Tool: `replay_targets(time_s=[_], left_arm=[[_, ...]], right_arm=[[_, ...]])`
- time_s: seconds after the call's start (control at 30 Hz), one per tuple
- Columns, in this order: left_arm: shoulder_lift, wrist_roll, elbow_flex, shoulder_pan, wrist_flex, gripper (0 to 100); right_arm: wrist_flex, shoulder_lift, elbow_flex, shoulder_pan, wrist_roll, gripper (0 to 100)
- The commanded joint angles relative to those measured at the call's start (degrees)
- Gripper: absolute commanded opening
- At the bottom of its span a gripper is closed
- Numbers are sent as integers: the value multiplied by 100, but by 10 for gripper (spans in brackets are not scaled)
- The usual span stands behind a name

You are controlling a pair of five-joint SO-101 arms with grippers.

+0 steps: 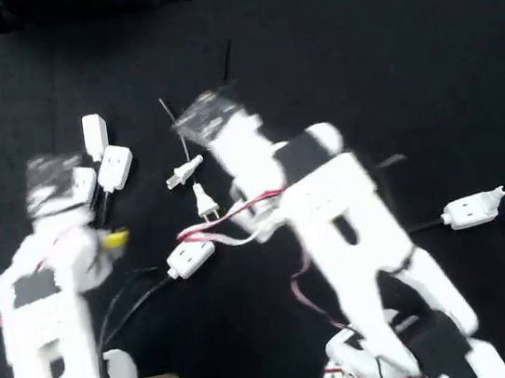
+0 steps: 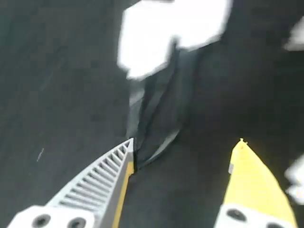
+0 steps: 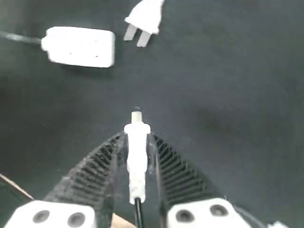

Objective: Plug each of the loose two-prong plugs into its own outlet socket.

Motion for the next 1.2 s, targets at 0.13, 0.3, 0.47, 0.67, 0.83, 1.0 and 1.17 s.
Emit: replay_targets(time_s=[0.13, 0.3, 0.47, 0.67, 0.83, 1.0, 1.17], left_arm=[[-1916, -202, 1341, -1314, 325, 314], [-3358, -264, 2088, -1473, 712, 314], [-4826, -703, 2677, -1552, 1407, 314], [-4721, -862, 2598, -1508, 1591, 265], [-4721, -870, 2598, -1508, 1600, 229], [-4721, -870, 2598, -1508, 1600, 228], [-4721, -870, 2598, -1508, 1600, 227]], right_arm=[[-105, 1613, -875, -826, 97, 12], [308, 2633, -2018, -1055, 158, 12], [615, 3090, -2853, -1152, 149, 12], [492, 3240, -2897, -1160, 158, 12], [378, 3477, -2976, -1178, 158, 12], [695, 3908, -3512, -1178, -18, 12], [1090, 4136, -4215, -1178, -88, 12]])
